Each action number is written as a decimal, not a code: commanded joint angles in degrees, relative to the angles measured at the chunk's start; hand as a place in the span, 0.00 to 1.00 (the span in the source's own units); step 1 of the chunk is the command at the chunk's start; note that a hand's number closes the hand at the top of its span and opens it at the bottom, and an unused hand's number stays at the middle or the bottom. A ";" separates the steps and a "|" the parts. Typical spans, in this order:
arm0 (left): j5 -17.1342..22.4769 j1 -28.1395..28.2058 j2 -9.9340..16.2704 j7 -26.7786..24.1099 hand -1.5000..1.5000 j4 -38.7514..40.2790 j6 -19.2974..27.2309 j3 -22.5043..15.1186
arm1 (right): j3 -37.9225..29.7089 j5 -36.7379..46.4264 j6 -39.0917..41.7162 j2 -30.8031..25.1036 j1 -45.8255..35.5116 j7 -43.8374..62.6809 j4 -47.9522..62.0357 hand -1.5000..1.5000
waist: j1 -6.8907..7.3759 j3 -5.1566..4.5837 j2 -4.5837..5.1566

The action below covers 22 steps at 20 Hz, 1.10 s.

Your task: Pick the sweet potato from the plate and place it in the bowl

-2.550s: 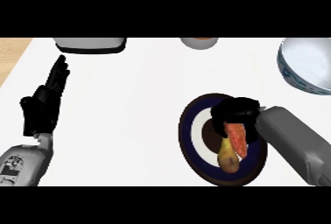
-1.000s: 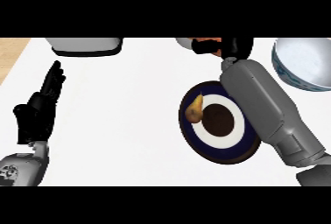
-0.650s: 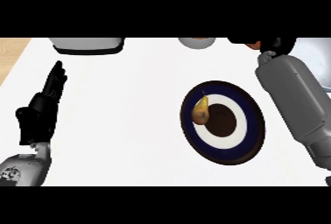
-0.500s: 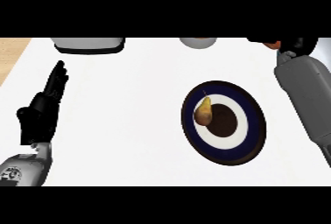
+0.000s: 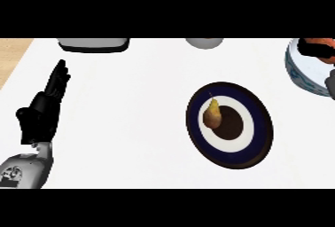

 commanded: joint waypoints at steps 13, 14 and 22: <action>-0.26 -4.32 -1.45 0.04 0.50 1.09 -1.33 -0.51 | -11.57 -6.49 3.28 -6.36 -0.89 -13.84 18.98 0.00 | 3.30 0.45 1.90; -1.21 -5.03 -1.36 1.06 0.50 1.15 -0.50 -0.40 | -13.56 -8.83 3.19 -5.01 2.36 -18.84 17.95 0.00 | 2.05 0.50 1.48; -1.55 -3.10 -2.26 -1.17 0.50 2.29 -0.27 -0.58 | -21.83 -16.89 8.96 -6.94 2.06 -31.84 16.20 0.00 | 2.46 0.48 1.53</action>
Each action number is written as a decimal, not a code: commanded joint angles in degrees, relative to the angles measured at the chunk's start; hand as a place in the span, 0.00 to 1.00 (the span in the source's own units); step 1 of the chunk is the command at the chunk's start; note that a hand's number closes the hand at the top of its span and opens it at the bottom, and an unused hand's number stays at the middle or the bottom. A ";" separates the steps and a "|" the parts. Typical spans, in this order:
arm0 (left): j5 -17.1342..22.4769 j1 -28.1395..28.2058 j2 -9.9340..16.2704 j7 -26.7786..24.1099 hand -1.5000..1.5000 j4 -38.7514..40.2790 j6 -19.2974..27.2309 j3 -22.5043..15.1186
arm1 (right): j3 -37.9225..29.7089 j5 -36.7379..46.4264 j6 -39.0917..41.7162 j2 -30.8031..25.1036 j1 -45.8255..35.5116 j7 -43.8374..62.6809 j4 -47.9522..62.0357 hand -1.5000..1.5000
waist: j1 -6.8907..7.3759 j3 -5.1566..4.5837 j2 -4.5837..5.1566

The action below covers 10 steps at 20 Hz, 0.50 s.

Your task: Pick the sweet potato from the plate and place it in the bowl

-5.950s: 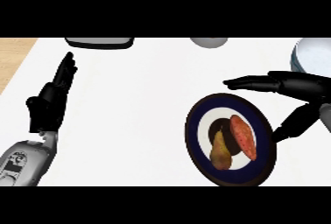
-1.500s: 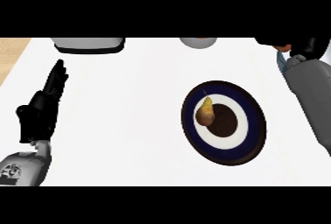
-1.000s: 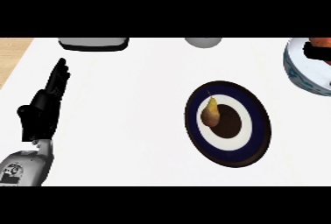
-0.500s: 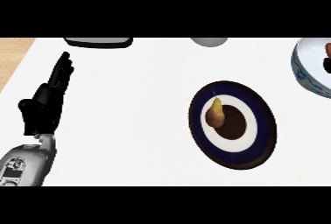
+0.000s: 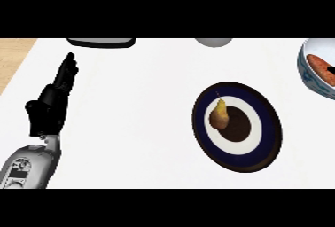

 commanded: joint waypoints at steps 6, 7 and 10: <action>1.48 -0.61 0.79 -0.24 0.50 2.14 -1.42 2.30 | -8.81 -7.99 5.57 -3.25 0.36 -10.82 0.74 0.00 | -0.83 -0.23 -0.47; -1.22 -1.22 -1.38 -0.96 0.50 2.53 1.04 0.19 | -9.81 -8.74 4.67 -2.27 2.42 -13.64 1.27 0.00 | -1.04 -0.16 -0.30; -0.51 0.66 -0.11 0.68 0.50 0.40 -0.51 0.76 | -12.51 -11.76 9.12 -2.68 3.03 -14.93 1.83 0.00 | -1.52 -0.28 -1.00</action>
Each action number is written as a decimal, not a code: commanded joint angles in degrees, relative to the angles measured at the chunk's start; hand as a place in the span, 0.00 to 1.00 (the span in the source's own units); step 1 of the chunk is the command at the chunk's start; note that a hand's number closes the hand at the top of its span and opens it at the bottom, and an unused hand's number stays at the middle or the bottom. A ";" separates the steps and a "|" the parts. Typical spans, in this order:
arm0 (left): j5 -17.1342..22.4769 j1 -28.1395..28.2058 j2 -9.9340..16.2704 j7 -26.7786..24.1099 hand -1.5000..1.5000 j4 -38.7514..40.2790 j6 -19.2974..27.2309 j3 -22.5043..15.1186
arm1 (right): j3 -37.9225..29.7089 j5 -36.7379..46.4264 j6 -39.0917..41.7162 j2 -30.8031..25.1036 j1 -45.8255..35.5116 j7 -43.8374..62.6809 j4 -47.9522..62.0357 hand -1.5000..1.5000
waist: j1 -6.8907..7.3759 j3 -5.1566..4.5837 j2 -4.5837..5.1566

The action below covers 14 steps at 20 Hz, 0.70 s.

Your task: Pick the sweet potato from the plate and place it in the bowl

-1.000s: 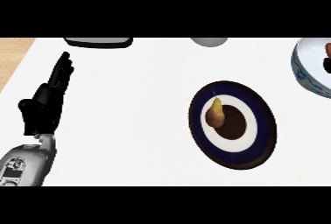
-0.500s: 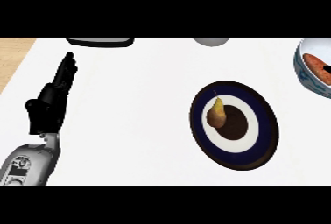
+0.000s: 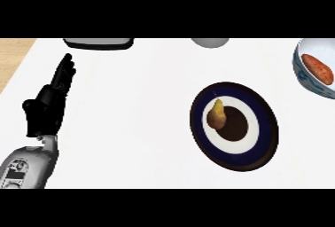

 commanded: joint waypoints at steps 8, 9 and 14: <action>-2.64 2.16 -2.85 -3.14 0.50 3.00 2.15 0.41 | -7.77 -10.48 17.07 0.02 11.87 -12.54 -3.31 0.00 | -3.20 -0.34 -1.37; -0.50 3.53 -0.71 -1.20 0.50 0.56 -0.35 2.46 | -6.84 -10.41 18.20 -0.40 12.37 -11.41 -4.84 0.00 | -2.89 -0.36 -1.46; -2.51 4.31 -1.34 -3.52 0.50 1.01 -0.81 2.25 | -5.82 -11.76 24.25 -1.71 16.85 -11.96 -7.86 0.00 | -2.90 -0.37 -1.42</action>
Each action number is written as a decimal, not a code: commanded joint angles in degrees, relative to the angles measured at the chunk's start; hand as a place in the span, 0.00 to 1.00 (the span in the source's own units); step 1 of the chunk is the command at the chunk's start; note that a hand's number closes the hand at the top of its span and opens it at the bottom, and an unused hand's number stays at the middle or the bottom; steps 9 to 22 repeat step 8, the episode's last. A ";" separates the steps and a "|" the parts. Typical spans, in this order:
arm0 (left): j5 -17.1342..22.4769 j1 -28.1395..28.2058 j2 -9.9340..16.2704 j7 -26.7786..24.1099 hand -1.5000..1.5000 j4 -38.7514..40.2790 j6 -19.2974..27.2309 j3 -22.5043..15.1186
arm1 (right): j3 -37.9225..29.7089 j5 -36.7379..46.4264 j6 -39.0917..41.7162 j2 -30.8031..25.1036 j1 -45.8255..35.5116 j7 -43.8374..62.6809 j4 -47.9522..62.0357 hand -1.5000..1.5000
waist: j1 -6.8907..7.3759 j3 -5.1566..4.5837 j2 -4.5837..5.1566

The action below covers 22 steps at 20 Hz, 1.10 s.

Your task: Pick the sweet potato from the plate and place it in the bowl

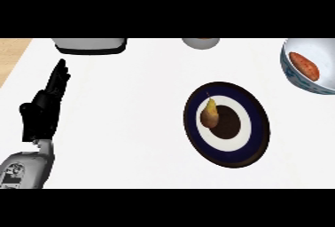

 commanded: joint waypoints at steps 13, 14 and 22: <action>-1.74 1.65 -1.89 0.15 0.50 -2.89 -1.38 1.75 | 1.53 -6.09 4.16 4.46 13.46 2.11 -17.93 0.00 | -0.36 -0.08 -0.16; -1.74 1.65 -1.89 0.15 0.50 -2.89 -1.38 1.75 | 1.53 -6.09 4.16 4.46 13.46 2.11 -17.93 0.00 | -0.36 -0.08 -0.16; -1.74 1.65 -1.89 0.15 0.50 -2.89 -1.38 1.75 | 1.53 -6.09 4.16 4.46 13.46 2.11 -17.93 0.00 | -0.36 -0.08 -0.16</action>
